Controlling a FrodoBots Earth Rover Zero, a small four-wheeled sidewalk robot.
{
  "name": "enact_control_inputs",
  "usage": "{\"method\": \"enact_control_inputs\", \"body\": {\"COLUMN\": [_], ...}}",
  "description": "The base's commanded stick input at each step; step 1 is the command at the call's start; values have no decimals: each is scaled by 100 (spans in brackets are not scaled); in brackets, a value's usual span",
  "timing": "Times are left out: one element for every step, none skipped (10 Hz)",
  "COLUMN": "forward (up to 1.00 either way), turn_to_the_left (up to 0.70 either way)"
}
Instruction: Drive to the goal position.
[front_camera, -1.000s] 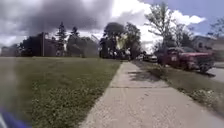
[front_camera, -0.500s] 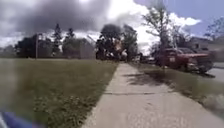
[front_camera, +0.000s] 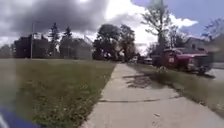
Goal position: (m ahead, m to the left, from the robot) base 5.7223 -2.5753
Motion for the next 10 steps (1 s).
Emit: {"method": "enact_control_inputs", "body": {"forward": [70, 70, 70, 70, 70, 70, 70, 70, 70, 70], "turn_to_the_left": [0, 0, 0, 0, 0, 0, 0, 0, 0, 0]}}
